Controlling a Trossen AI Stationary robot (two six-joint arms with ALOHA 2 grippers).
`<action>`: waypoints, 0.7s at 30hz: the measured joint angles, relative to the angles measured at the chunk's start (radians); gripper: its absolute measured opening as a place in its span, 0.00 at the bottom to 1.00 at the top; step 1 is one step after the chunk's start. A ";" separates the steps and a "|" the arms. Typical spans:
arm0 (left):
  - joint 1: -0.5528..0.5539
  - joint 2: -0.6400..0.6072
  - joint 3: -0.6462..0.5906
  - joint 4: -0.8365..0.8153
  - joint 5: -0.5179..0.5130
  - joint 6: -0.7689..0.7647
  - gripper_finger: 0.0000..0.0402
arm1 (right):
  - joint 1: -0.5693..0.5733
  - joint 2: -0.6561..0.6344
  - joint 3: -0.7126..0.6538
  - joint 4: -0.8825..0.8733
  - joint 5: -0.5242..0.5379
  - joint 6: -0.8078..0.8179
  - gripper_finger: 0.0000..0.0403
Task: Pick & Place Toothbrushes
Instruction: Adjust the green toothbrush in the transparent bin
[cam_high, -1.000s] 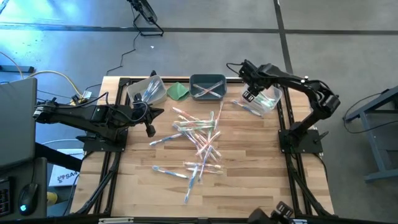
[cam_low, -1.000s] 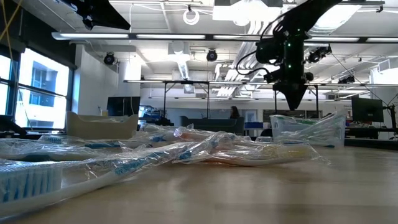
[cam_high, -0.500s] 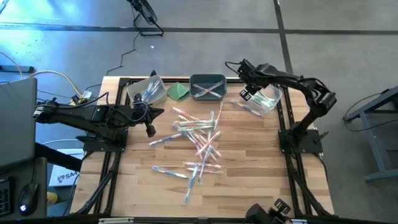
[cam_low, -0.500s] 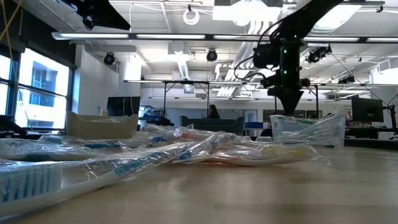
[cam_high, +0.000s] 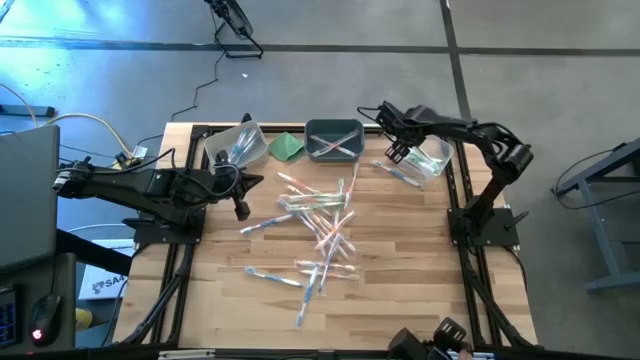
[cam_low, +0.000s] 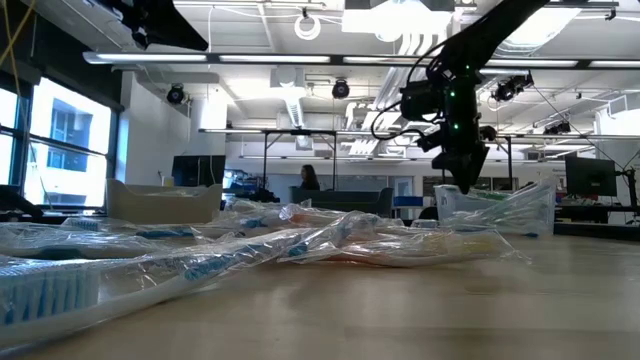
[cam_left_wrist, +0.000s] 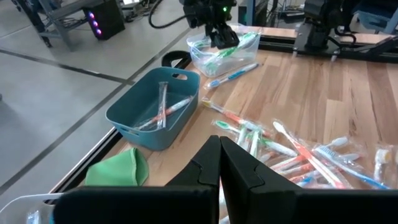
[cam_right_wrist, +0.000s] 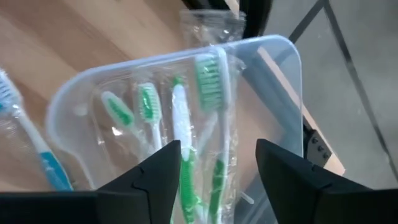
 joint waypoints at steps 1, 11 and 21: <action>0.000 0.000 0.000 -0.005 0.000 0.000 0.00 | -0.008 0.000 0.000 -0.001 -0.012 0.000 0.50; 0.000 0.000 0.000 -0.031 0.000 -0.040 0.00 | -0.070 0.000 0.000 0.022 -0.113 -0.030 0.42; 0.000 0.000 0.000 -0.031 0.000 -0.049 0.00 | -0.070 0.000 0.000 0.045 -0.120 -0.053 0.27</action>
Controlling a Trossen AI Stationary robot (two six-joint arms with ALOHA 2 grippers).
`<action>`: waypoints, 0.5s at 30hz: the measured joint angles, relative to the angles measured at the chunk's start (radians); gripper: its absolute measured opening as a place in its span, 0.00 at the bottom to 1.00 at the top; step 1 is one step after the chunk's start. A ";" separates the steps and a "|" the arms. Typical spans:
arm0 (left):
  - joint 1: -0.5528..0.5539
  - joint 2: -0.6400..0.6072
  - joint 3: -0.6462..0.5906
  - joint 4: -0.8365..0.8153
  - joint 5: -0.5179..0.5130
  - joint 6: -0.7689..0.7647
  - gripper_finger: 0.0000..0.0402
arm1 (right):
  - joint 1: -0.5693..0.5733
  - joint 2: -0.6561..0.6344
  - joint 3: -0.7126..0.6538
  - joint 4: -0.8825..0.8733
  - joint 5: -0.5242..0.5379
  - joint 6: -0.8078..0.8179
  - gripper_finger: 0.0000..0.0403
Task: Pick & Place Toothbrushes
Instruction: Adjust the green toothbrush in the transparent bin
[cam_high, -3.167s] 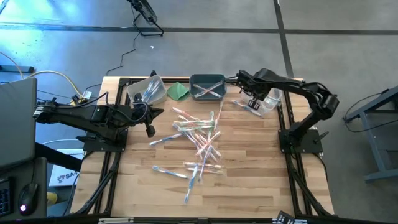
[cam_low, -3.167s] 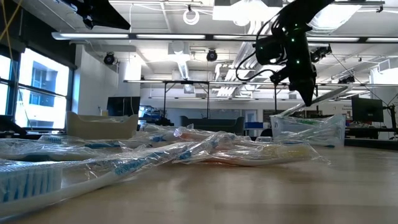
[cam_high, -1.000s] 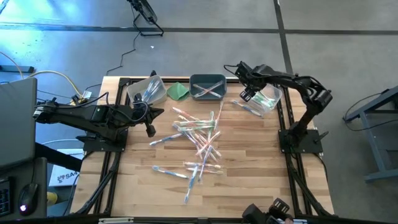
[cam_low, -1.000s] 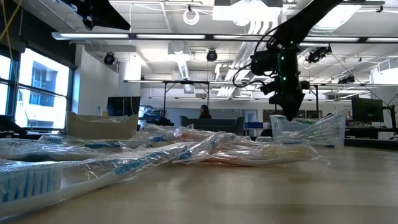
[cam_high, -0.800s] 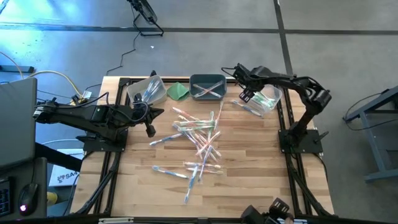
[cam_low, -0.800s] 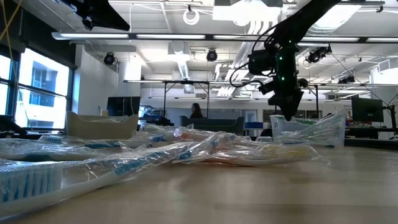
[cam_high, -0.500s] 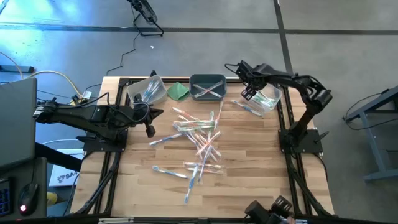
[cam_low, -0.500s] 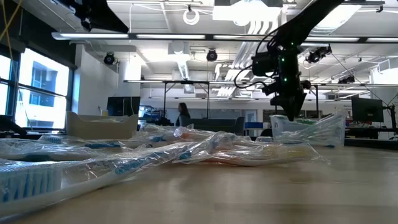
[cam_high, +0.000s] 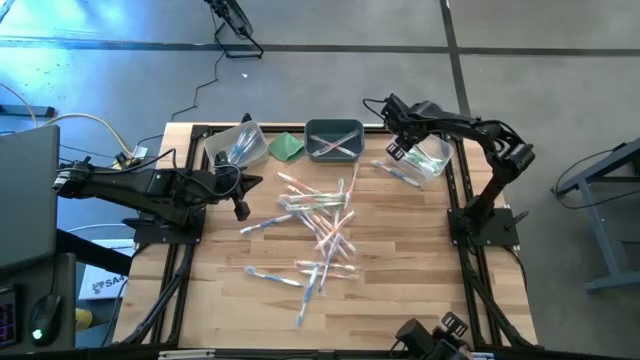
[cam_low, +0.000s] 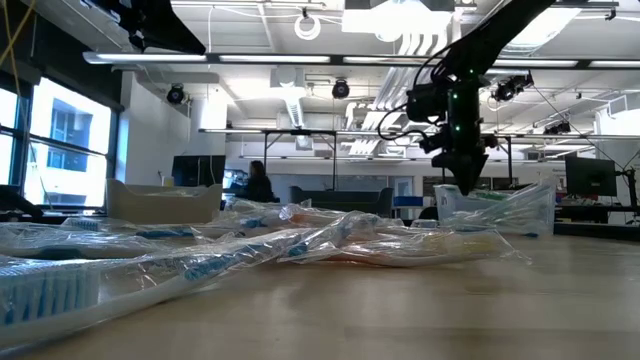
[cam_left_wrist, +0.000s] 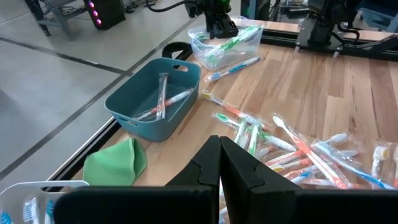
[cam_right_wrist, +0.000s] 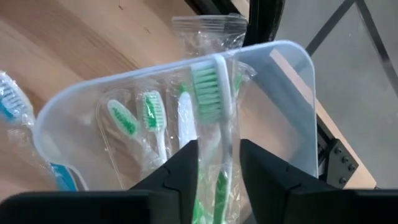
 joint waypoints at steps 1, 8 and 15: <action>0.000 0.000 0.000 0.000 0.000 0.000 0.00 | 0.000 0.000 0.000 0.004 0.001 0.001 0.25; 0.000 0.000 0.000 0.000 0.000 0.000 0.00 | 0.000 0.000 0.000 0.015 0.007 0.005 0.07; 0.000 0.000 0.000 0.000 0.000 0.000 0.00 | 0.020 -0.001 0.000 -0.029 0.056 -0.031 0.01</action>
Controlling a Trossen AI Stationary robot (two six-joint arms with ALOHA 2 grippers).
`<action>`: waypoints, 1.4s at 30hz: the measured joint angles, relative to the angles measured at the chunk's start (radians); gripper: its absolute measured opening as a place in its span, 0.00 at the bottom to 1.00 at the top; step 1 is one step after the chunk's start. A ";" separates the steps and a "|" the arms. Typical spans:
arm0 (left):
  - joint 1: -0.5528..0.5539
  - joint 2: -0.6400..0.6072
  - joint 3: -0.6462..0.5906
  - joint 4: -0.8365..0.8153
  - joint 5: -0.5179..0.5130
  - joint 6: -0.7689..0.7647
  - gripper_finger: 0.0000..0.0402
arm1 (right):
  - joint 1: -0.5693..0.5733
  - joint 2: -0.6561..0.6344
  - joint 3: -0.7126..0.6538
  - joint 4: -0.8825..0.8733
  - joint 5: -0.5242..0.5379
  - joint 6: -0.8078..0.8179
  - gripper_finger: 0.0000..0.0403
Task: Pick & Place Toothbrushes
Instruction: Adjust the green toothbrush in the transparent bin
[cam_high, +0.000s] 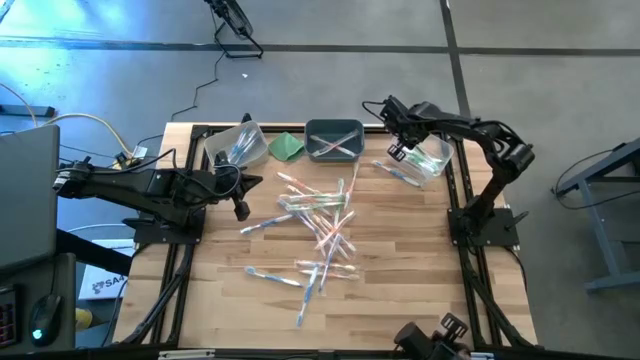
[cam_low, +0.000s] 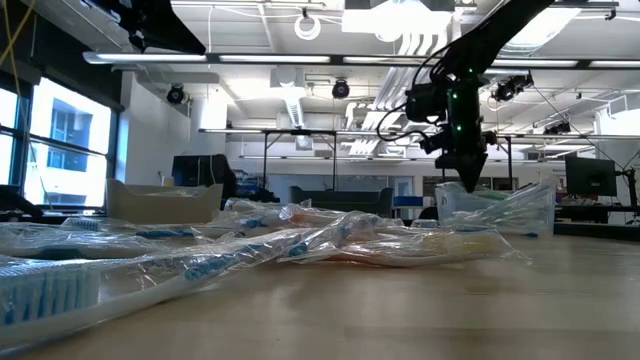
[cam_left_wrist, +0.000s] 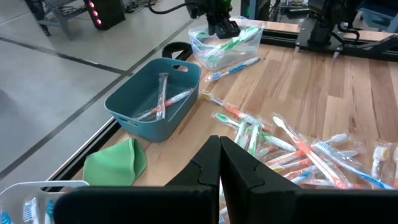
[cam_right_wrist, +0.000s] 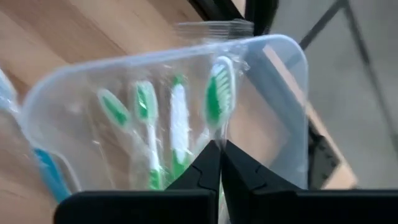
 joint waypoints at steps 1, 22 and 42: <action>0.000 0.000 0.000 0.000 0.000 0.000 0.00 | 0.007 0.000 0.000 -0.009 0.026 -0.012 0.01; 0.000 0.000 0.000 0.000 0.000 0.000 0.00 | 0.057 -0.254 0.000 -0.132 0.292 -0.135 0.00; 0.000 0.000 0.000 0.000 0.000 0.000 0.00 | 0.041 -0.191 0.001 -0.138 0.254 -0.197 0.00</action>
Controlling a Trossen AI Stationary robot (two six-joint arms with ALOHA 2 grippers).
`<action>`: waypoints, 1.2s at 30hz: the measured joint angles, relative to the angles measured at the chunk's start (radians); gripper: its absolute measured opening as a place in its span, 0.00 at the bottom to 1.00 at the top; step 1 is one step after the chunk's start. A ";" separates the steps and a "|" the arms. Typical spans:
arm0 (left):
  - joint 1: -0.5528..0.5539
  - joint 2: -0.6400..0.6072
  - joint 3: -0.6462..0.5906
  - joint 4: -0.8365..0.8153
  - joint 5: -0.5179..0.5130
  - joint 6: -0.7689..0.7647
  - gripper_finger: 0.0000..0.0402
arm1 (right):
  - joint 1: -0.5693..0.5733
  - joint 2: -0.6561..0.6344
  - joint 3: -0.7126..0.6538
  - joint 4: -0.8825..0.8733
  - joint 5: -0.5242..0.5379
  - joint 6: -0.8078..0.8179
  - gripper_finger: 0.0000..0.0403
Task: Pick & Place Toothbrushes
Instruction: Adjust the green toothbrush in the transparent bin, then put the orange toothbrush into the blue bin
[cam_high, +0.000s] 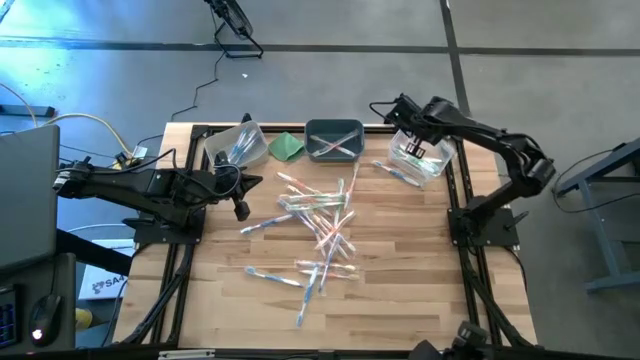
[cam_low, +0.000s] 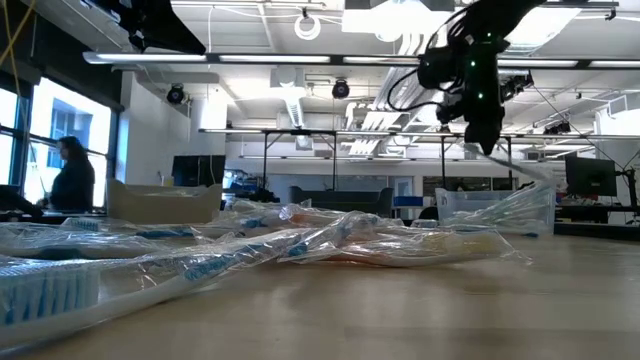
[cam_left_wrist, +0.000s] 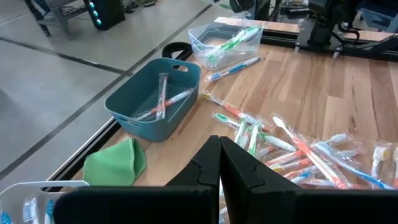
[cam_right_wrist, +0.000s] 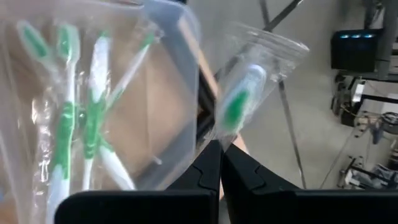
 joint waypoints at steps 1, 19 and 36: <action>0.000 0.000 0.000 0.000 0.000 0.000 0.00 | 0.001 0.013 0.000 -0.005 -0.006 0.000 0.00; 0.000 0.000 0.000 0.000 0.000 0.000 0.00 | 0.000 0.188 -0.001 0.004 -0.175 -0.034 0.00; 0.000 0.000 0.000 0.000 0.000 0.000 0.00 | 0.009 0.186 -0.001 -0.003 -0.174 0.001 0.35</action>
